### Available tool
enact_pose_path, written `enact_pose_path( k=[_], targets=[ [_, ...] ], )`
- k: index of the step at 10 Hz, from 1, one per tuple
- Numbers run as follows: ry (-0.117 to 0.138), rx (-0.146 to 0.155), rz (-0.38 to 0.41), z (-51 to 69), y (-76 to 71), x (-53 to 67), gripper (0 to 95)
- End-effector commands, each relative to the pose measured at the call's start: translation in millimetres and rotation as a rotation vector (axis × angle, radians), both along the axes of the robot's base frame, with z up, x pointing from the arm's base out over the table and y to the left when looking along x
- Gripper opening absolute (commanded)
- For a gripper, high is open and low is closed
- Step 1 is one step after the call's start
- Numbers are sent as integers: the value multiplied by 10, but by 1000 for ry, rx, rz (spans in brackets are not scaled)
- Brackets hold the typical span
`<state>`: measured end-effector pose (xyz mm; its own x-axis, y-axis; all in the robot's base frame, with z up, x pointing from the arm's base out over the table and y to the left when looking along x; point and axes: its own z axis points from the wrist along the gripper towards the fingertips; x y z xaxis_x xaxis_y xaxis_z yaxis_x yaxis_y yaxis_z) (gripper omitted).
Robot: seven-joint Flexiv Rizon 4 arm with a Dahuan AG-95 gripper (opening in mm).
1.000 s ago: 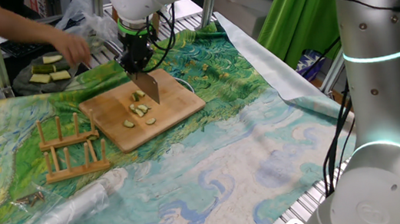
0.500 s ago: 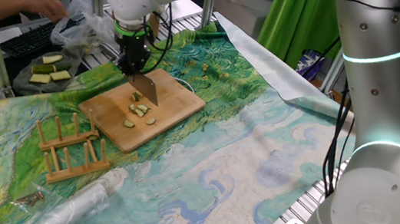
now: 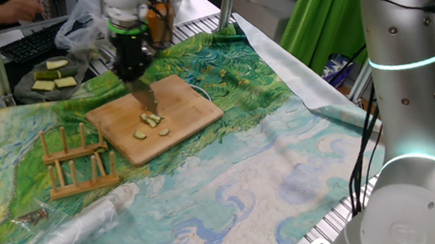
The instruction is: Chop the cucumber into shreds
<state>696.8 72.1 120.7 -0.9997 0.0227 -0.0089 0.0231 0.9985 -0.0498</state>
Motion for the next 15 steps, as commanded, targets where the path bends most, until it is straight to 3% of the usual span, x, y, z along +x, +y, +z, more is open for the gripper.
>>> enact_pose_path(
  k=[1, 3, 4, 7, 9, 12, 15],
  targets=[
    [27, 21, -59, 132, 250, -167, 0],
    [34, 43, -130, 194, 445, -324, 0],
    [37, 79, -186, 221, 570, -459, 0],
    [38, 89, -240, 280, 771, -706, 0],
    [31, 96, -248, 269, 822, -823, 0],
    [29, 102, -267, 235, 844, -909, 0],
    [43, 104, -267, 225, 846, -908, 0]
  ],
)
